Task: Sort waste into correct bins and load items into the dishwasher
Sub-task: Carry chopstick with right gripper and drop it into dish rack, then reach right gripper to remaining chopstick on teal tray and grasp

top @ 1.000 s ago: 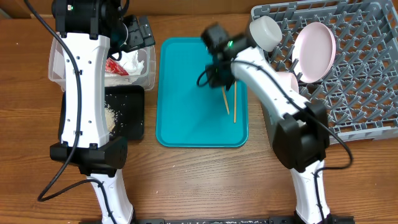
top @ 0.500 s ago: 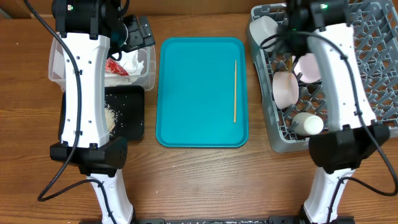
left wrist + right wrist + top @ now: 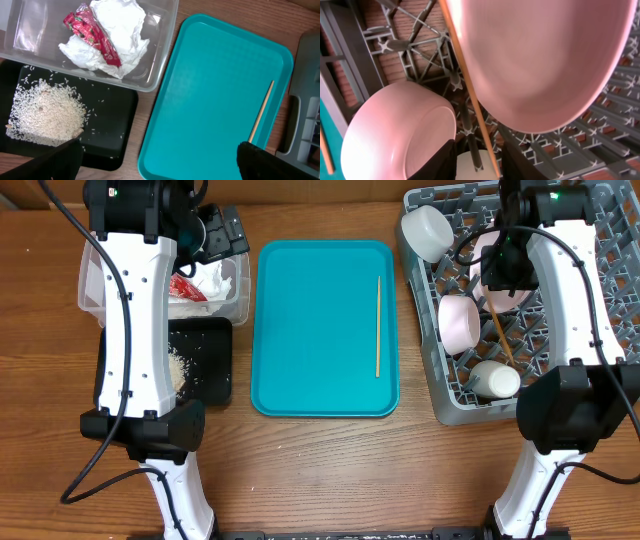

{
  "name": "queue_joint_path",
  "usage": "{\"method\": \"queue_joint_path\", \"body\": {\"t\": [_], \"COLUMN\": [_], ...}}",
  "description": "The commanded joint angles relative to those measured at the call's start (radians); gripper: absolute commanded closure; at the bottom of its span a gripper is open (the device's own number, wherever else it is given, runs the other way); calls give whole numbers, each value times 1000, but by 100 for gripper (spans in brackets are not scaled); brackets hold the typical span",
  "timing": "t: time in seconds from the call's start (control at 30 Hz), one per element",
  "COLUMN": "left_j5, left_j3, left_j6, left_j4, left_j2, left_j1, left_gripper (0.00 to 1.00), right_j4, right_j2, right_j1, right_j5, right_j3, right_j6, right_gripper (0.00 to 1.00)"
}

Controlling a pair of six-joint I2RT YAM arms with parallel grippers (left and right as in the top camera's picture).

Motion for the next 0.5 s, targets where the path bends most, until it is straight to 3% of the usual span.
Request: {"method": "queue_joint_path", "body": {"t": [0.0,0.3,0.47], "left_j5": [-12,-12,-12], "left_j3": [13,13,13], "left_j6": [-10,-10,-10], "left_j4": [-2,-2,-2], "left_j2": [-13,-13,-13], "left_j1": [-6,-7,-7], "left_gripper": [0,0,0], "right_j4": [6,29,72], "right_j2": [2,2,2], "right_j1": [2,34,125], "right_j5": [-3,-418,-423], "right_j3": [3,36,39], "right_j6": [-10,-10,-10], "right_gripper": [67,69,73]}}
